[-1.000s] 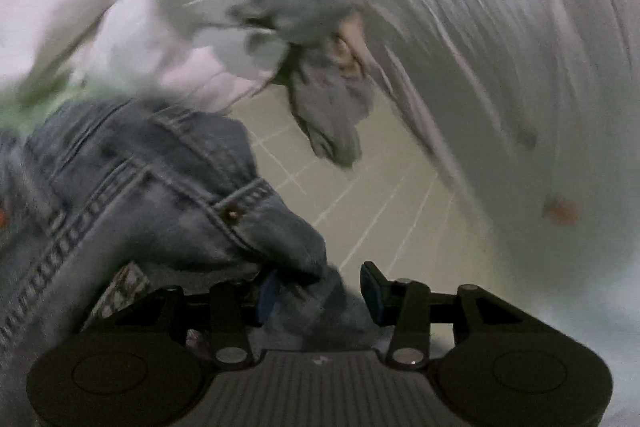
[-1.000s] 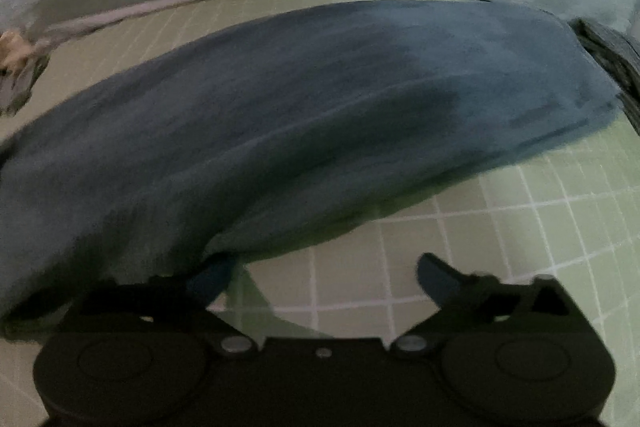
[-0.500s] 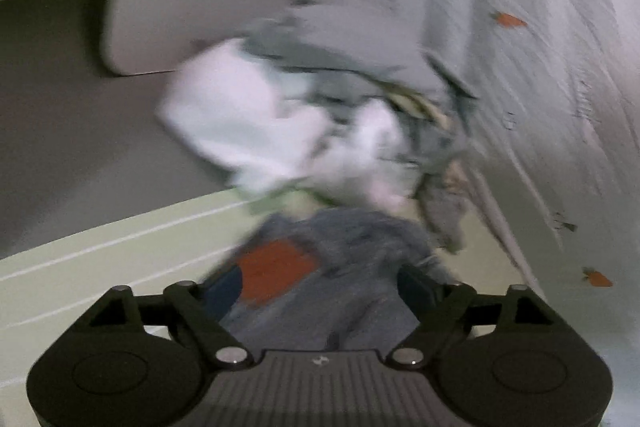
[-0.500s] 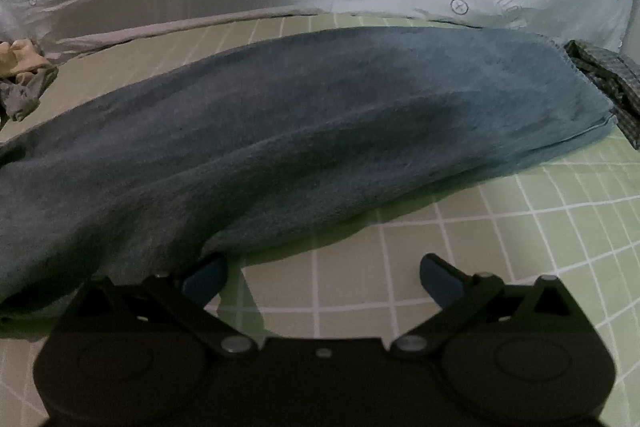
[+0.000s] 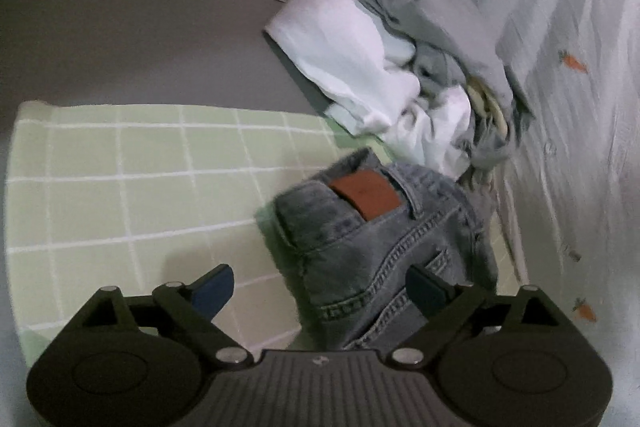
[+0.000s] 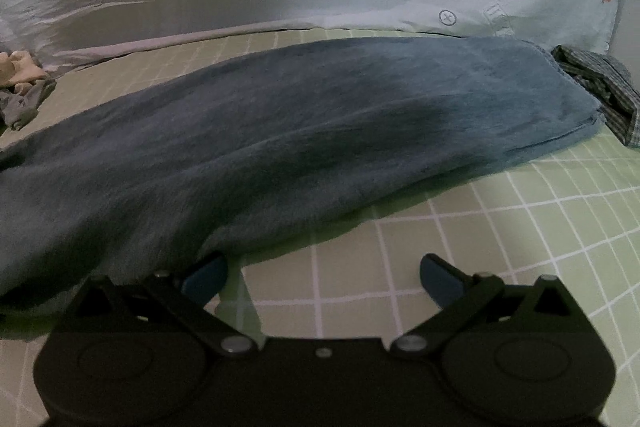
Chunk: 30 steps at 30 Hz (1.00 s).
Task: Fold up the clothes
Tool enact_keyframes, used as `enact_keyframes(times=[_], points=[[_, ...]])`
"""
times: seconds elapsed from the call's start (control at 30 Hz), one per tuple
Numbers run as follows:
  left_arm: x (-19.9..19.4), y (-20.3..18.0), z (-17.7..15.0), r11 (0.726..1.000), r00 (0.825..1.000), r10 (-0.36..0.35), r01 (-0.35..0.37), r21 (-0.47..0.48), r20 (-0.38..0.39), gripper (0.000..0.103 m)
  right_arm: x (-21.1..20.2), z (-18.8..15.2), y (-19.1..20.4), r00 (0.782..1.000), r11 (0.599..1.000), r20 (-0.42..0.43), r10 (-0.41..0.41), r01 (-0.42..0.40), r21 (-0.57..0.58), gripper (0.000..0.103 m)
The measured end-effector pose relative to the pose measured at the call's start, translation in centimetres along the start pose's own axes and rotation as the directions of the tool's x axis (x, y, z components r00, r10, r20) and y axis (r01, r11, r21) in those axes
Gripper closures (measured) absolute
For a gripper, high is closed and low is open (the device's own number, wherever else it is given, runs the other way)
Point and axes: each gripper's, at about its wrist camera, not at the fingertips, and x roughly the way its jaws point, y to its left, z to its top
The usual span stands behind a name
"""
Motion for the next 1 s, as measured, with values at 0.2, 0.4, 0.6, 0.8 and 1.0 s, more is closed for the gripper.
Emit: enact_keyframes(times=[0.2,0.4,0.6,0.8,1.0], points=[[2.8,-1.7,-0.4,0.997,0.999,-0.026,0.028,0.078,-0.034,0.011,-0.2,-0.4,-0.5,1.000,1.000,0.009,0.021,-0.021,-0.021,0.000],[2.9,-2.9,0.5,0.997,0.999,-0.046,0.047,0.053,-0.022,0.066,-0.1,-0.6,-0.2,1.000,1.000,0.020,0.019,-0.018,-0.020,0.000],[-0.4,-6.7,1.6,0.970,0.989,-0.150,0.145,0.194,0.011,0.075,-0.1,-0.9,0.0,0.999,1.000,0.038,0.014,-0.014,-0.017,0.000],[-4.4,-15.4,-0.5,0.826,0.936,-0.351,0.327,0.459,-0.037,0.078,-0.2,-1.1,0.0,0.998,1.000,0.055,0.016,-0.015,-0.019,0.000],[-4.3,-21.4,-7.5,0.630,0.840,-0.441,0.541,0.557,-0.317,0.074,-0.2,-1.2,-0.2,0.998,1.000,0.061,0.021,-0.020,-0.021,0.000]])
